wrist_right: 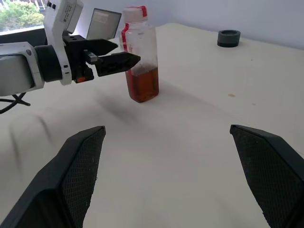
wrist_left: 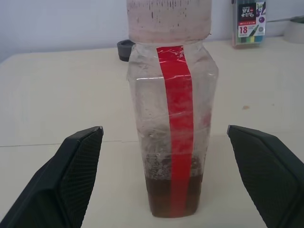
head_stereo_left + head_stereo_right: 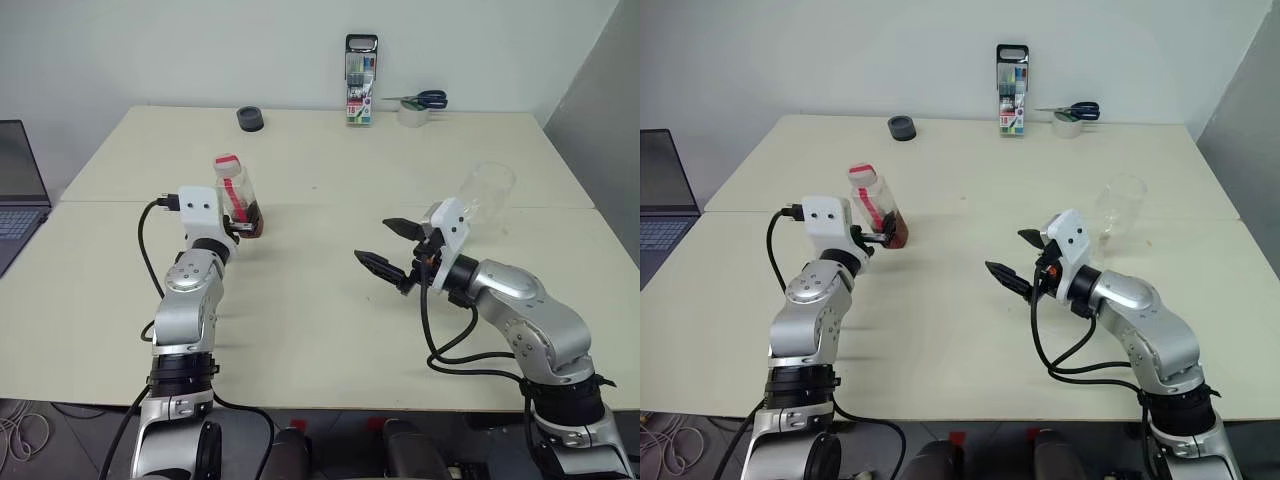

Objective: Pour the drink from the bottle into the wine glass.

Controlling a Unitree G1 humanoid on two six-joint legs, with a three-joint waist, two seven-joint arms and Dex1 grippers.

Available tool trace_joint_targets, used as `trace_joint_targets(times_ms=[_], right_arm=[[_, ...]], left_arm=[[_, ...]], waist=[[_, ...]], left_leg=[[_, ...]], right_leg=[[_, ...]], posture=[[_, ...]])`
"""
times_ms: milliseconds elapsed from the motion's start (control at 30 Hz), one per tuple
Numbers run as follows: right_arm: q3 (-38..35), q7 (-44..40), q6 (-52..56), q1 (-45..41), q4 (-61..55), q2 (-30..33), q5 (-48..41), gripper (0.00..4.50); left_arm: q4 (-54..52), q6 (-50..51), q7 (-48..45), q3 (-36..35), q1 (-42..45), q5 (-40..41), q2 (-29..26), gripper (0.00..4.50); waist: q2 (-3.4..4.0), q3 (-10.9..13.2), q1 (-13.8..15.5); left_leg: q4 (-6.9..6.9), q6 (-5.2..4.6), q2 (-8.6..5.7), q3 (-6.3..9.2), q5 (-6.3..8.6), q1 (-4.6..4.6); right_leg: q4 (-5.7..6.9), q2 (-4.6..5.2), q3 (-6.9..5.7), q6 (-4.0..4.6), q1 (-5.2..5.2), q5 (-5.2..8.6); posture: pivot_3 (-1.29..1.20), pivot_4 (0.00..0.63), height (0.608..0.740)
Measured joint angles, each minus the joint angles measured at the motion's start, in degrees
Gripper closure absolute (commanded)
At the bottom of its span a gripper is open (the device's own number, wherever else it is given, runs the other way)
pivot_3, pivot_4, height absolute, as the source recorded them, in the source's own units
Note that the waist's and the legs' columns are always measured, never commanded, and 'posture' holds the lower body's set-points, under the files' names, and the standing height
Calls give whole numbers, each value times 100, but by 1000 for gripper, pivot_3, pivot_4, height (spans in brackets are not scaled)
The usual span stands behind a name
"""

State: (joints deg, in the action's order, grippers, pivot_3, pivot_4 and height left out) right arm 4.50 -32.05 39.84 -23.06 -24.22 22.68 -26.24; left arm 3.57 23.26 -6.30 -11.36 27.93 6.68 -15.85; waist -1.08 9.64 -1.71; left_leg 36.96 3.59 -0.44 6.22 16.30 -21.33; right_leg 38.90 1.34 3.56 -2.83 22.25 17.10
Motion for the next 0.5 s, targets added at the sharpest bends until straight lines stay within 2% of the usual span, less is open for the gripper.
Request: trace_joint_targets(times_ms=[500], right_arm=[[-49, -1, 15, -75, 77, -5, -18, 0]], left_arm=[[1371, -449, -128, -5, 1176, -63, -198, 23]], waist=[[-5, 3, -6]], left_leg=[[3, 4, -2, 9, -2, -14]], right_leg=[[-2, 3, -11, 0, 7, 0]], posture=[[0, 150, 740]])
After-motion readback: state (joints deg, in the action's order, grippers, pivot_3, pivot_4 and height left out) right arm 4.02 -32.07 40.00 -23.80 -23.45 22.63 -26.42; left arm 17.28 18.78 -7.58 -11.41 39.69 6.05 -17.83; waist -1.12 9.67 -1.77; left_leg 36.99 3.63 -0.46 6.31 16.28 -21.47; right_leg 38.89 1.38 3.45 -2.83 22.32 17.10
